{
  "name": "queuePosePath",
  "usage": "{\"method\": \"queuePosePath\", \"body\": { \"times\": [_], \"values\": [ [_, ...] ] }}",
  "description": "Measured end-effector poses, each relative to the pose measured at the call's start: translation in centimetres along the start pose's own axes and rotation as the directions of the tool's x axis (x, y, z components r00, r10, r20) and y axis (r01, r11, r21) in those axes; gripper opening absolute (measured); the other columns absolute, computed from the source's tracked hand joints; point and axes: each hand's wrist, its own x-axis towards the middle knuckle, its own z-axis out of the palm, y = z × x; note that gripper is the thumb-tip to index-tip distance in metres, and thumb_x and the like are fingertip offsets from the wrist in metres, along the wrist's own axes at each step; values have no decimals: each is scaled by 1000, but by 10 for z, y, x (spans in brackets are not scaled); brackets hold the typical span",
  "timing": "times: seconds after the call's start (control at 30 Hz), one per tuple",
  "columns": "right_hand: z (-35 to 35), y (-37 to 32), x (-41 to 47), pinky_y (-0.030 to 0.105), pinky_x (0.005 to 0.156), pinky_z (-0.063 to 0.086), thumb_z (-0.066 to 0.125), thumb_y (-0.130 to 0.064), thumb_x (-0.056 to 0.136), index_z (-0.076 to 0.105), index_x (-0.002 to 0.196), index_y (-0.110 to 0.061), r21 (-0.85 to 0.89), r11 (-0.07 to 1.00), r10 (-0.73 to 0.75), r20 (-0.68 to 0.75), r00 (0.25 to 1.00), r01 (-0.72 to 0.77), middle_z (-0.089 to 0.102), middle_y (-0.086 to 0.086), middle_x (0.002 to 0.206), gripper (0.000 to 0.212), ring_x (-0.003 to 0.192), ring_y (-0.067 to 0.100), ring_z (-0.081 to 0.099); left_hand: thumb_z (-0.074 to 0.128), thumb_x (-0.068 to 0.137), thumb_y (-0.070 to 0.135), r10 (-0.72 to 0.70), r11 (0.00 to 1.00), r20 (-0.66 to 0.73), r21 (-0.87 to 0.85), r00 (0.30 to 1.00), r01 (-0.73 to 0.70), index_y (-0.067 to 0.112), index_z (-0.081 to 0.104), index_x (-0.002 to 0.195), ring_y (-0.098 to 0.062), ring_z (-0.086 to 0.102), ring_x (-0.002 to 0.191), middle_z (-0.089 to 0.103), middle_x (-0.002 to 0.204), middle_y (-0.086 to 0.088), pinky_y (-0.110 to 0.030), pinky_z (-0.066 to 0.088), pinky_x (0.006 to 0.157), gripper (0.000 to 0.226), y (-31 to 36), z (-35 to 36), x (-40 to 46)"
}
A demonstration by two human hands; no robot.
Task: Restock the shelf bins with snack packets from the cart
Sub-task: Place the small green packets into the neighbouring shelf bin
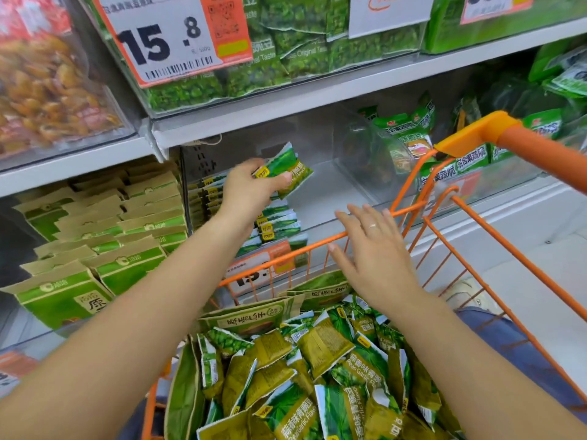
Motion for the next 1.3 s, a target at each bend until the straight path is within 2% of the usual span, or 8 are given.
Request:
{"method": "queuePosePath", "body": {
  "times": [0.2, 0.5, 0.67, 0.83, 0.93, 1.03, 1.2, 1.3],
  "values": [
    [10, -1, 3, 43, 114, 16, 44, -41, 88, 52, 134, -14, 0, 1000, 11, -106, 994, -11, 52, 11, 138, 55, 134, 30, 41, 70, 86, 37, -10, 840, -42, 542, 999, 31, 15, 54, 135, -28, 52, 126, 55, 138, -8, -33, 44, 101, 56, -11, 33, 87],
    [15, -8, 3, 46, 113, 19, 40, -39, 86, 55, 131, -13, -7, 999, 38, -152, 988, -40, 54, 11, 136, 55, 132, 30, 44, 63, 90, 34, 46, 489, 100, 865, 994, -110, 23, 57, 131, -31, 47, 128, 54, 138, -7, -38, 31, 104, 43, -38, 48, 128],
    [14, -9, 3, 44, 114, 18, 32, -41, 86, 54, 132, -14, 21, 998, 53, -128, 990, -51, 53, 10, 137, 58, 134, 29, 42, 69, 86, 29, 157, 273, 63, 956, 986, -104, 15, 60, 122, -31, 58, 113, 63, 119, -10, -32, 39, 80, 39, -44, 47, 132],
    [0, -11, 3, 37, 118, 4, 54, -40, 91, 41, 142, -18, 143, 989, 48, -53, 997, -40, 37, 6, 149, 57, 144, 23, 21, 62, 89, 37, 191, 603, -107, 797, 976, -31, 18, 54, 125, -28, 56, 116, 61, 122, -6, -36, 46, 92, 42, -24, 34, 113],
    [-13, -24, 2, 33, 95, 39, 59, -40, 86, 63, 109, -22, 327, 944, 28, -227, 974, 49, 63, -2, 106, 29, 109, 16, 53, 61, 85, 38, 138, 904, -93, 418, 986, -87, 26, 62, 102, -15, 62, 104, 65, 98, 8, -27, 48, 92, 21, 2, 26, 65],
    [-24, -28, -1, 29, 62, 41, 60, -46, 88, 58, 77, -32, 335, 942, -29, 53, 998, 10, 57, -12, 66, 18, 69, 10, 54, 62, 85, 26, 289, 911, 70, 287, 955, -297, 27, 65, 89, 2, 58, 79, 63, 80, 15, -18, 47, 78, 5, 12, 9, -13],
    [-7, -30, -15, 30, 69, 45, 57, -53, 89, 64, 102, -17, -189, 964, -22, 647, 762, 188, 63, 3, 95, 40, 92, 23, 59, 56, 87, 31, 295, 873, 286, 307, 912, -379, 27, 67, 89, -7, 59, 73, 65, 76, 10, -27, 48, 70, 12, -20, -21, -119],
    [6, -32, -19, 33, 75, 48, 63, -50, 86, 52, 121, -14, -133, 981, 7, 748, 664, 139, 61, 4, 111, 52, 102, 25, 58, 51, 89, 36, 318, 815, 375, 362, 871, -453, 31, 67, 93, -6, 60, 76, 65, 80, 15, -35, 51, 69, 17, -47, -25, -137]
  ]
}}
